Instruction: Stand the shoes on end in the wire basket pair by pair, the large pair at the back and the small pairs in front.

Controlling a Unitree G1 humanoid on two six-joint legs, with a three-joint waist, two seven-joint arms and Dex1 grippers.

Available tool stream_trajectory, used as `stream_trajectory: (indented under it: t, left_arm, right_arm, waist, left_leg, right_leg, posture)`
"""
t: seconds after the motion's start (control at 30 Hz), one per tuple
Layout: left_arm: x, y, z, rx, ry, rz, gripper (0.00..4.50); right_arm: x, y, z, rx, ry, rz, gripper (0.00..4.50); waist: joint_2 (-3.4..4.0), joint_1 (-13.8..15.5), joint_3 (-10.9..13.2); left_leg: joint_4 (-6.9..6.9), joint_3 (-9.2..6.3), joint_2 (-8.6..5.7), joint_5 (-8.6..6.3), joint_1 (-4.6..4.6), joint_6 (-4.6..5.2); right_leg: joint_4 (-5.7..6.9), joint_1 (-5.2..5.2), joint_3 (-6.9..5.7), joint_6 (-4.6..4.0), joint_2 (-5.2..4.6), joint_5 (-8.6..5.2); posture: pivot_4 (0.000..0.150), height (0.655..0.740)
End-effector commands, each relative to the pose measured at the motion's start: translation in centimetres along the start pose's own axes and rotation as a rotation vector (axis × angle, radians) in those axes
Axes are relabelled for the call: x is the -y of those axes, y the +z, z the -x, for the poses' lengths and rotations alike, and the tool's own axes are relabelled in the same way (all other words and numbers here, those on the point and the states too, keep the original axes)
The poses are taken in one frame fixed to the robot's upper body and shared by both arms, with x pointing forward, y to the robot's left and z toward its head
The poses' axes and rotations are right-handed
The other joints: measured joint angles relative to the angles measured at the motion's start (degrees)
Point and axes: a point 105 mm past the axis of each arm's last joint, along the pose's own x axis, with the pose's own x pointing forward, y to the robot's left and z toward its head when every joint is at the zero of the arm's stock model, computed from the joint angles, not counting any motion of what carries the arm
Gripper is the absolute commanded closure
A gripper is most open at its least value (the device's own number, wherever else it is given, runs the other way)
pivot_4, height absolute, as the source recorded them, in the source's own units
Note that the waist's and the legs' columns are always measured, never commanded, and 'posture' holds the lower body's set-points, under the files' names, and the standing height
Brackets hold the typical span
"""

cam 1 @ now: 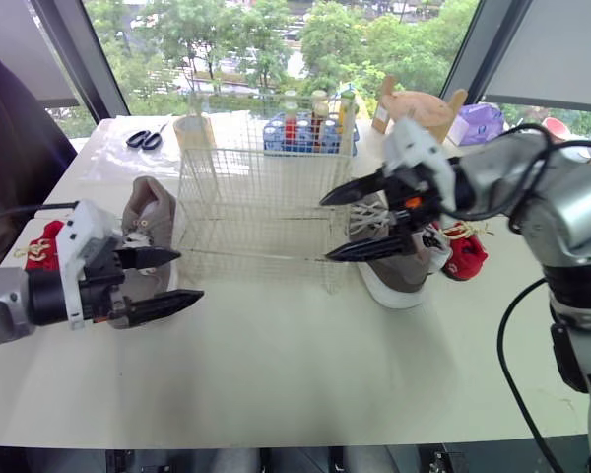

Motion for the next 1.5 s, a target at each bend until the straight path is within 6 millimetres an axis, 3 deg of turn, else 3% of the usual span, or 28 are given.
stream_trajectory:
  t: [0.03,0.17,0.3,0.43,0.47,0.57,0.73,0.8,0.97,1.07,1.27,1.5]
  left_arm:
    - [0.7,1.0,-0.4,0.024,-0.022,-0.015,0.18]
    - [1.0,1.4,-1.1,0.046,-0.024,-0.027,0.18]
    - [1.4,1.6,-1.9,0.069,-0.029,-0.028,0.18]
    - [1.4,1.3,-2.9,0.089,-0.014,-0.027,0.18]
    - [1.4,1.3,-3.0,0.098,-0.013,-0.024,0.0]
    - [1.5,1.2,-3.4,0.116,-0.007,-0.014,0.0]
    - [1.2,1.2,-3.7,0.122,0.004,-0.016,0.0]
    - [1.0,1.3,-3.8,0.125,0.008,-0.02,0.0]
    - [0.8,1.0,-4.1,0.113,0.019,-0.025,0.0]
    - [0.6,1.0,-4.3,0.112,0.02,-0.024,0.0]
    - [-0.1,1.0,-4.7,0.112,0.02,-0.033,0.0]
    - [-0.2,0.9,-4.9,0.109,0.021,-0.037,0.0]
  right_arm:
    - [0.3,0.4,-0.6,-0.105,0.05,0.084,0.0]
    - [0.0,0.5,-2.0,-0.18,0.167,0.103,0.0]
    - [0.6,-0.8,-2.8,-0.303,0.199,0.118,0.0]
    - [2.0,-2.8,-4.8,-0.408,0.157,0.109,0.0]
    - [2.6,-3.2,-5.3,-0.421,0.126,0.107,0.55]
    - [3.5,-3.8,-6.0,-0.442,0.07,0.117,1.78]
    - [3.1,-3.6,-5.5,-0.45,0.08,0.135,4.42]
    - [2.7,-3.3,-5.1,-0.446,0.089,0.141,4.47]
    - [4.8,-1.3,-3.9,-0.372,-0.085,0.144,4.47]
    - [5.2,-0.7,-4.3,-0.316,-0.143,0.091,4.47]
    - [3.7,-0.9,-5.4,-0.295,-0.107,0.056,4.47]
    - [1.6,-1.9,-5.2,-0.319,-0.039,0.075,4.47]
  waist:
    - [0.0,-0.5,0.0]
    - [0.0,-0.7,0.0]
    - [-0.01,-0.6,0.0]
    - [-0.01,-0.7,0.0]
    - [-0.01,-0.8,0.0]
    - [-0.05,-0.9,0.0]
    - [-0.05,-0.8,0.0]
    - [-0.02,-0.8,0.0]
    - [-0.01,-0.9,0.0]
    - [-0.02,-0.9,0.0]
    - [-0.03,-0.5,0.0]
    - [-0.03,-0.7,0.0]
  left_leg:
    - [0.0,0.01,-0.02,0.0,-0.06,0.0]
    - [0.01,0.02,-0.03,0.01,-0.12,-0.01]
    - [0.02,-0.02,0.01,0.06,-0.08,-0.1]
    - [0.04,-0.02,-0.02,0.1,-0.06,-0.17]
    - [0.04,-0.02,-0.02,0.11,-0.06,-0.17]
    - [0.04,-0.02,-0.01,0.15,-0.09,-0.25]
    - [0.04,-0.03,-0.01,0.18,-0.04,-0.3]
    - [0.04,-0.02,-0.02,0.18,-0.05,-0.3]
    - [0.03,-0.01,-0.01,0.18,-0.05,-0.29]
    - [0.03,-0.01,-0.01,0.18,-0.04,-0.29]
    - [0.05,-0.06,-0.02,0.19,-0.07,-0.29]
    - [0.06,-0.06,-0.04,0.18,-0.09,-0.27]
  right_leg:
    - [0.03,-0.07,0.0,0.01,-0.02,0.0]
    - [0.36,-0.27,-0.01,0.03,-0.01,0.01]
    - [0.56,-0.34,-0.02,0.03,0.06,0.0]
    - [0.61,-0.33,-0.02,0.03,0.07,0.0]
    - [0.63,-0.34,-0.02,0.03,0.08,0.0]
    - [0.73,-0.44,0.01,0.05,0.1,0.01]
    - [0.8,-0.42,0.01,0.05,0.12,0.02]
    - [0.8,-0.44,0.02,0.04,0.12,0.01]
    - [0.8,-0.45,0.03,0.07,0.18,0.02]
    - [0.82,-0.45,0.02,0.07,0.2,0.02]
    - [0.82,-0.4,0.02,0.06,0.17,0.02]
    - [0.78,-0.4,0.01,0.07,0.16,0.02]
  posture:
    - [0.15,0.74]
    - [0.15,0.74]
    - [0.15,0.74]
    - [0.15,0.74]
    - [0.15,0.74]
    - [0.15,0.74]
    - [0.15,0.74]
    - [0.15,0.74]
    - [0.15,0.74]
    - [0.15,0.74]
    - [0.15,0.74]
    - [0.15,0.74]
